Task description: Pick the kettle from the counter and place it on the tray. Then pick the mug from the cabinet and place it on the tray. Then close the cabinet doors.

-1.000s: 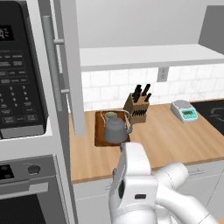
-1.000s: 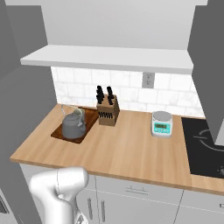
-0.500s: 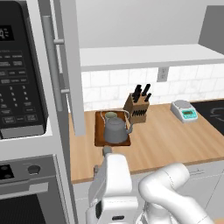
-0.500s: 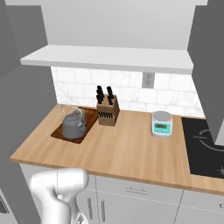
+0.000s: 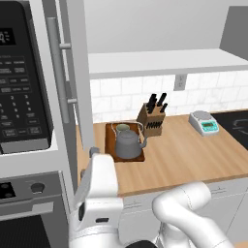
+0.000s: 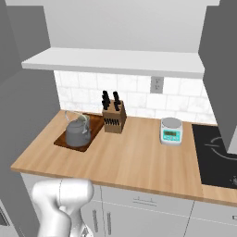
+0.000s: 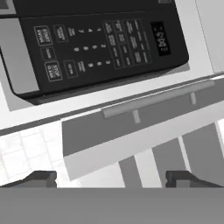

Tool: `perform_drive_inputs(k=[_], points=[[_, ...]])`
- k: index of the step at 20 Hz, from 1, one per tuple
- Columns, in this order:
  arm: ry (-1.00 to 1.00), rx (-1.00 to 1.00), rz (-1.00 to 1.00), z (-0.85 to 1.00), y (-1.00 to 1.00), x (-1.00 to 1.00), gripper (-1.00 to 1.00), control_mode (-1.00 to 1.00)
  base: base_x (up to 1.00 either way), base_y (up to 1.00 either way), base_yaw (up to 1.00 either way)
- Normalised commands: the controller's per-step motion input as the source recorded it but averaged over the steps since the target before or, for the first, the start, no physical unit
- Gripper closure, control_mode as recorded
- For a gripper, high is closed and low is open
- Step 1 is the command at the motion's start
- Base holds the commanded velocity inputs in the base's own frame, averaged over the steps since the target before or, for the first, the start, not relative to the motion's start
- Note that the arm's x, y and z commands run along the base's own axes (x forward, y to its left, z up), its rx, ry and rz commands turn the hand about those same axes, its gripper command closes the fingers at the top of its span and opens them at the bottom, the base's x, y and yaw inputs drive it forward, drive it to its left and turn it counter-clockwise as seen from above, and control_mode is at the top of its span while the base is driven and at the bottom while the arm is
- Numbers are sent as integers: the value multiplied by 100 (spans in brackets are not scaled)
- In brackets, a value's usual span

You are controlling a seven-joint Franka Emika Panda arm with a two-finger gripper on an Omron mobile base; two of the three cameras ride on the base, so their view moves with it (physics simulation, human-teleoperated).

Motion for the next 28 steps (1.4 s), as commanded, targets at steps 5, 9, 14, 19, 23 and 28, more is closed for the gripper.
perform_drive_inputs(k=[5, 9, 14, 19, 23, 28], points=[[0, 3, 0, 7, 25, 34, -100, -100, 0, 0, 0], [0, 3, -1, 0, 14, 47, -100, -100, 0, 0, 0], [1, 4, -6, 0, 3, 51, -100, -100, 0, 0, 0], [0, 5, -6, 0, 0, 46, -100, -100, 0, 0, 0], [0, 5, -8, 5, -7, 16, -100, -100, 0, 0, 0], [0, 7, -14, 4, -25, 16, -100, -100, 0, 0, 0]])
